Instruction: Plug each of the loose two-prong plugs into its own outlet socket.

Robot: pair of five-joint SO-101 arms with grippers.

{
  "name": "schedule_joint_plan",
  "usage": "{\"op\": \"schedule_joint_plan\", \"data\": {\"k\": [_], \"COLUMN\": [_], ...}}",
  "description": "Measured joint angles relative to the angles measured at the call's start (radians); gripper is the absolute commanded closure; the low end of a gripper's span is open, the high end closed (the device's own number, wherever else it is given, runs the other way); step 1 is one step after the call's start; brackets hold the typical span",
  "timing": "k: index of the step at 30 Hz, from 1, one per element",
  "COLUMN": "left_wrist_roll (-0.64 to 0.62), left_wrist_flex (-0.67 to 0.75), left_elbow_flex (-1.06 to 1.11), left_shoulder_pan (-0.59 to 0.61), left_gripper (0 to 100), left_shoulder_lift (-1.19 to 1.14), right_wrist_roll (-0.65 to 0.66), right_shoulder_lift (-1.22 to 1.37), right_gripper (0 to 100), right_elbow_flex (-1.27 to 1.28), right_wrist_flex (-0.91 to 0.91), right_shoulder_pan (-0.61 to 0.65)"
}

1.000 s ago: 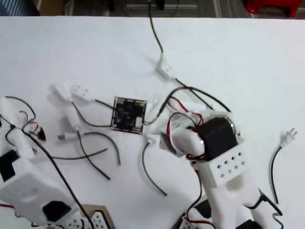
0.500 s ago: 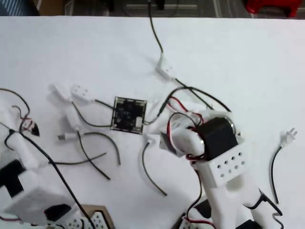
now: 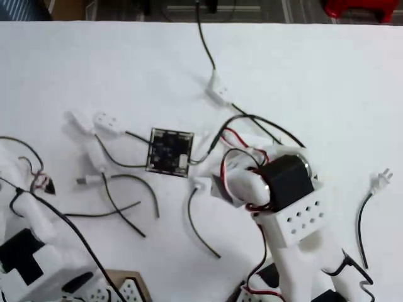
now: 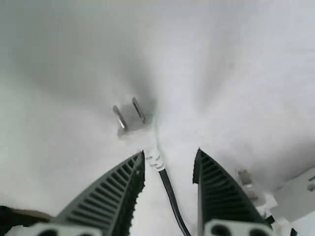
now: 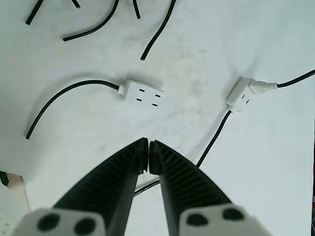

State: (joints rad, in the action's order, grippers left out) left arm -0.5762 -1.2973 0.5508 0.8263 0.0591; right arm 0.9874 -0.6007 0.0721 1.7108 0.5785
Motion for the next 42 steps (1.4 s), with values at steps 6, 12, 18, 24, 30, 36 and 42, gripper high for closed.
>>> {"op": "schedule_joint_plan", "data": {"k": [6, 12, 18, 24, 30, 36, 42], "left_wrist_roll": [0.000, -0.002, -0.003, 0.000, 0.055, 0.144, 0.153], "left_wrist_flex": [0.021, 0.176, 0.213, 0.222, 0.222, 0.242, 0.239], "left_elbow_flex": [0.025, 0.135, 0.169, 0.176, 0.180, 0.209, 0.209], "left_shoulder_pan": [0.081, 0.087, 0.061, 0.040, 0.081, 0.117, 0.121], "left_gripper": [82, 82, 82, 82, 82, 82, 86], "left_shoulder_lift": [0.000, 0.003, 0.029, 0.031, 0.031, 0.029, 0.029], "right_wrist_roll": [0.000, 0.000, 0.000, 0.000, 0.000, 0.000, 0.000], "right_shoulder_lift": [0.000, 0.000, 0.000, 0.000, 0.000, 0.000, -0.003], "right_gripper": [97.8, 97.8, 97.9, 97.9, 97.9, 97.9, 97.8], "right_elbow_flex": [0.000, 0.000, 0.000, 0.000, 0.000, 0.000, 0.000], "right_wrist_flex": [0.000, 0.000, 0.000, 0.000, 0.000, 0.000, 0.000], "right_shoulder_pan": [0.000, 0.000, 0.000, 0.000, 0.000, 0.000, 0.000]}}
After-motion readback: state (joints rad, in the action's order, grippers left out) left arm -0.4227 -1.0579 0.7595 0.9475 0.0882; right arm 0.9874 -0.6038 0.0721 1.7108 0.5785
